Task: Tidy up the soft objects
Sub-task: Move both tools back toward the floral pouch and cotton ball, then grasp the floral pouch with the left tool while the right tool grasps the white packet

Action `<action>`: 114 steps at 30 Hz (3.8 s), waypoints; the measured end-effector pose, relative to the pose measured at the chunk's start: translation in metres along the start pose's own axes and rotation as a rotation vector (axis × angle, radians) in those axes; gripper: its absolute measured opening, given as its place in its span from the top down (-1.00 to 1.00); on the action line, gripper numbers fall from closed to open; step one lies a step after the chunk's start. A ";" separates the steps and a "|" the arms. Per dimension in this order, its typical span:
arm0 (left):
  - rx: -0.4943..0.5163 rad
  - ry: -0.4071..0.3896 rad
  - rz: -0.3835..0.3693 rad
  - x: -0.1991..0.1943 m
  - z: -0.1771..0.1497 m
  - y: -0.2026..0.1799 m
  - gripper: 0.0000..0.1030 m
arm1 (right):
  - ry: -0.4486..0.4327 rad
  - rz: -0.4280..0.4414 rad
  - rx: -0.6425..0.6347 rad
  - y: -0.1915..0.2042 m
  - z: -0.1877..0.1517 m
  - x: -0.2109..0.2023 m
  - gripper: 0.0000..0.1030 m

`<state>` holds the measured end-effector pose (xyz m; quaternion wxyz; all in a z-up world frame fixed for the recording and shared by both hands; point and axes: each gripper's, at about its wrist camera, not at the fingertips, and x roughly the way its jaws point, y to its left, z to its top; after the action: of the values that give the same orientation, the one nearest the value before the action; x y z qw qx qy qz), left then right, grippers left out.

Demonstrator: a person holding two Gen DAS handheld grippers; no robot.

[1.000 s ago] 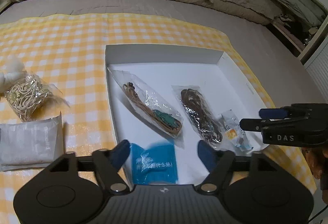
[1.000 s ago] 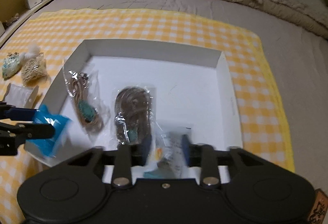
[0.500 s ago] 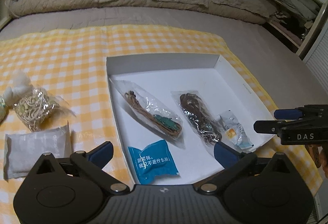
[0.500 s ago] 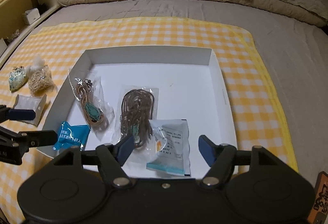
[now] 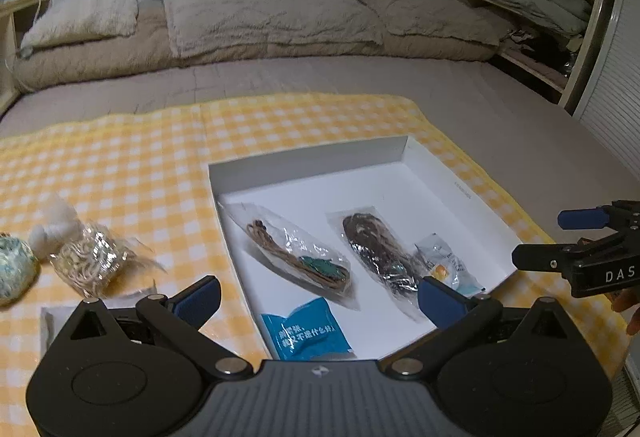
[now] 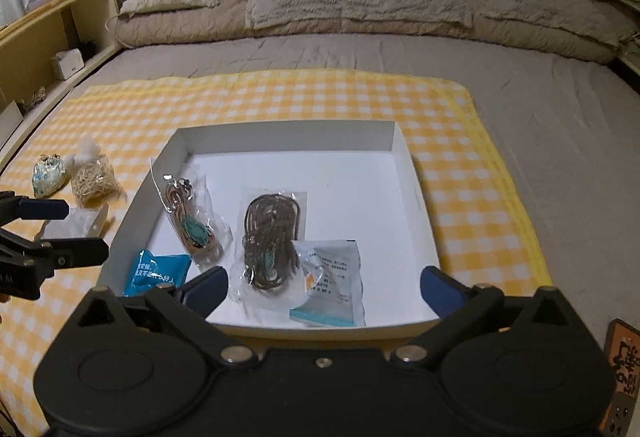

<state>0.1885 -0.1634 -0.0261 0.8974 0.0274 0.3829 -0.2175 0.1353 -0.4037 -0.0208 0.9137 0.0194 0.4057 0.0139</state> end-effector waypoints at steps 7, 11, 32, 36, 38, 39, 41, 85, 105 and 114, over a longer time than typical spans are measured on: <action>-0.003 -0.058 0.014 -0.017 0.001 0.011 -1.00 | -0.041 -0.013 -0.003 0.008 0.000 -0.010 -1.00; 0.010 -0.094 0.034 -0.027 0.001 0.025 -1.00 | -0.066 -0.004 -0.011 0.017 0.005 -0.010 -1.00; -0.194 -0.239 0.273 -0.075 0.018 0.163 -1.00 | -0.155 0.154 -0.169 0.138 0.053 0.026 -1.00; -0.215 -0.237 0.323 -0.074 0.019 0.182 -1.00 | -0.154 0.180 -0.205 0.161 0.060 0.037 -1.00; -0.222 -0.237 0.353 -0.072 0.019 0.191 -1.00 | -0.155 0.194 -0.221 0.172 0.063 0.043 -1.00; -0.220 -0.240 0.368 -0.070 0.018 0.195 -1.00 | -0.155 0.197 -0.230 0.177 0.064 0.045 -1.00; -0.212 -0.229 0.402 -0.066 0.019 0.202 -1.00 | -0.149 0.198 -0.252 0.189 0.068 0.053 -1.00; -0.466 0.170 0.462 0.045 -0.012 0.328 -0.78 | 0.153 0.438 -0.719 0.295 0.057 0.134 -1.00; -0.495 0.126 0.439 0.061 -0.005 0.331 -0.96 | 0.237 0.557 -0.635 0.352 0.028 0.137 -0.81; -0.405 0.144 0.491 0.058 -0.003 0.328 -0.30 | 0.297 0.568 -0.652 0.347 0.017 0.147 -0.62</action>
<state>0.3568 0.1121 -0.1073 0.8810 -0.0447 0.4626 0.0886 0.2432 -0.0512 -0.1017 0.7641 -0.1609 0.4854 0.3934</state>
